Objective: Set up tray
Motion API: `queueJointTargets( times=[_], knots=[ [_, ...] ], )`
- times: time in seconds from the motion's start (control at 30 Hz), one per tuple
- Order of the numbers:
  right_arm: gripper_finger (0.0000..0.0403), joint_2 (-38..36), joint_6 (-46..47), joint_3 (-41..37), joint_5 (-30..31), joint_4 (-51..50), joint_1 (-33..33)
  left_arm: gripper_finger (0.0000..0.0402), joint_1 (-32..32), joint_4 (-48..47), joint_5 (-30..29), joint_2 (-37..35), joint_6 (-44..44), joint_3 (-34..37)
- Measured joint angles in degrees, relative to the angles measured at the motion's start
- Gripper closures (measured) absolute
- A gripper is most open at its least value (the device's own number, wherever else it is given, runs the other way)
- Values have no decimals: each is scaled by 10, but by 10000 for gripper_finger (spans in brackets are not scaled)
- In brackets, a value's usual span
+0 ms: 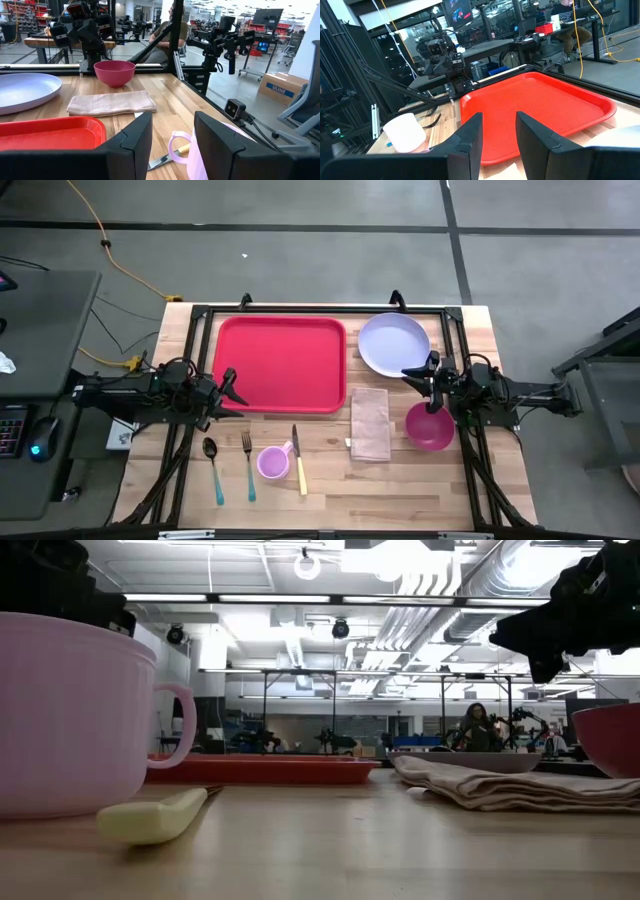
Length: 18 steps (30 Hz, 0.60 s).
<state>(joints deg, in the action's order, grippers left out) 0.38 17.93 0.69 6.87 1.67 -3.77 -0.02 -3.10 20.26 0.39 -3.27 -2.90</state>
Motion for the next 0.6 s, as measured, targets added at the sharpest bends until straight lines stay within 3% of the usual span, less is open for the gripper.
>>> queueJointTargets(
  times=[0.6],
  knots=[
    [308,0,0,0,0,0,0,222,0,0,-3,0,0,0]
  ],
)
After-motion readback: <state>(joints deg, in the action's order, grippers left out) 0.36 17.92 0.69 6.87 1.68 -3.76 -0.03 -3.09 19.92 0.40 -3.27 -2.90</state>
